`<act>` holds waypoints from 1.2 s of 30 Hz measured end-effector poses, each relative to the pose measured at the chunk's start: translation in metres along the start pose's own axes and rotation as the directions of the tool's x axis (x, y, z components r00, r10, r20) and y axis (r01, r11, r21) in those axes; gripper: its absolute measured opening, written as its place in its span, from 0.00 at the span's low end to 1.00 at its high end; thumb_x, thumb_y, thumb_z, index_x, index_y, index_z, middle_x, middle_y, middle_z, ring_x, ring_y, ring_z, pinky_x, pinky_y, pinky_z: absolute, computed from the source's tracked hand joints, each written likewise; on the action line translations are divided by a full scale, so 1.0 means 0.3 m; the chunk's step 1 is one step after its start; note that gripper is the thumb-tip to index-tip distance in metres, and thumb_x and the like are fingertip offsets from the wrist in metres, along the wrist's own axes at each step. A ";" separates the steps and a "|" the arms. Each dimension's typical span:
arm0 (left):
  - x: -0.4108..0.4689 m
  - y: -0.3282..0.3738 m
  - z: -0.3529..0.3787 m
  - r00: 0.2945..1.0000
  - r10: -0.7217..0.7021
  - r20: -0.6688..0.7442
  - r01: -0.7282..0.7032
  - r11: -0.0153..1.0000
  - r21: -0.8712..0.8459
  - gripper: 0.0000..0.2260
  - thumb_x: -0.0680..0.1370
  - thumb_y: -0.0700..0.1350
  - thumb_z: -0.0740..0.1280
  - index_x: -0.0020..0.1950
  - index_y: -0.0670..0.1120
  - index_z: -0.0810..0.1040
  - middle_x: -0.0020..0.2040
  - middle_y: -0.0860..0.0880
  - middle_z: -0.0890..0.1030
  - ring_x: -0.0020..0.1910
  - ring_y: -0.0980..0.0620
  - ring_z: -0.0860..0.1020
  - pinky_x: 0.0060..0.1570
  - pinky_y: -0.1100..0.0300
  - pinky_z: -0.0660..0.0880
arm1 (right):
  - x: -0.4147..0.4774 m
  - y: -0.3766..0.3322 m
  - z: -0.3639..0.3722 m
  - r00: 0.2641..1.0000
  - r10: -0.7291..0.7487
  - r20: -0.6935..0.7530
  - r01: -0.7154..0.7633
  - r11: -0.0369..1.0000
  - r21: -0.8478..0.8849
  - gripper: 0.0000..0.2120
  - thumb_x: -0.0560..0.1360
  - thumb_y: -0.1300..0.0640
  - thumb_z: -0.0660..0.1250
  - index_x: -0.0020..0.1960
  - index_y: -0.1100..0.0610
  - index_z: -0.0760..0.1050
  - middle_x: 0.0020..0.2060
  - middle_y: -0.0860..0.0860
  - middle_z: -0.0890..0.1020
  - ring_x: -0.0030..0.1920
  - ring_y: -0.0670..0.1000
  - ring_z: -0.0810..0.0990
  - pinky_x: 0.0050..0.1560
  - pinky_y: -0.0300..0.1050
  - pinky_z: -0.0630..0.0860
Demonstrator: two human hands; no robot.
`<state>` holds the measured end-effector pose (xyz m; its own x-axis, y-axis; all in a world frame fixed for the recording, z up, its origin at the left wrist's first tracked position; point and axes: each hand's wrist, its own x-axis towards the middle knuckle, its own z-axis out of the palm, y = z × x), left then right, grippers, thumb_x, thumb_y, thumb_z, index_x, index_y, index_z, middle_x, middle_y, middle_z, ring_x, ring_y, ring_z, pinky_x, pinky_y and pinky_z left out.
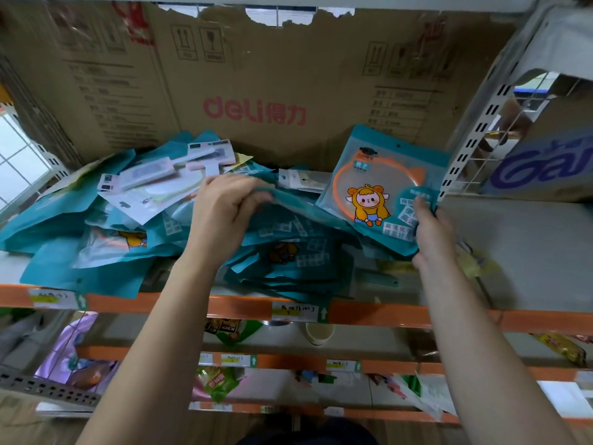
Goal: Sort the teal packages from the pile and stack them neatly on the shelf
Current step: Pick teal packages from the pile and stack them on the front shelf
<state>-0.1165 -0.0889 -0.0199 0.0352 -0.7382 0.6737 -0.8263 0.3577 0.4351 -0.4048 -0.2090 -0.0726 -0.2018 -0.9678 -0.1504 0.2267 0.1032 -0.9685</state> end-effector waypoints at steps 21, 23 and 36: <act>0.490 -0.122 0.148 0.970 -0.122 0.209 0.029 0.916 0.400 0.10 0.81 0.50 0.61 0.53 0.43 0.74 0.44 0.44 0.80 0.51 0.38 0.77 0.59 0.44 0.65 | 0.015 0.037 0.019 0.999 -0.038 0.012 0.038 0.998 -0.051 0.08 0.78 0.49 0.66 0.50 0.54 0.77 0.40 0.47 0.86 0.40 0.49 0.86 0.31 0.41 0.79; 0.490 -0.147 0.184 0.934 -0.192 0.302 0.051 0.907 0.419 0.16 0.80 0.48 0.64 0.67 0.45 0.72 0.59 0.43 0.79 0.62 0.41 0.74 0.65 0.42 0.62 | 0.022 0.041 0.020 0.999 -0.041 0.013 0.042 0.997 -0.068 0.09 0.78 0.49 0.66 0.50 0.54 0.77 0.40 0.47 0.86 0.40 0.49 0.86 0.31 0.41 0.79; 0.047 -0.126 0.062 0.896 -0.440 -0.054 0.424 0.815 0.395 0.11 0.78 0.50 0.68 0.47 0.41 0.80 0.41 0.41 0.83 0.43 0.38 0.78 0.40 0.52 0.70 | 0.046 0.068 0.019 1.000 -0.007 0.013 0.008 0.996 -0.091 0.10 0.78 0.48 0.65 0.54 0.53 0.77 0.41 0.47 0.86 0.41 0.47 0.86 0.32 0.42 0.80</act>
<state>-0.0953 -0.1235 -0.0378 0.4258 -0.7881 0.4446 -0.8804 -0.2473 0.4047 -0.3975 -0.2217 -0.0934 -0.1906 -0.9714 -0.1413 0.1373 0.1161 -0.9837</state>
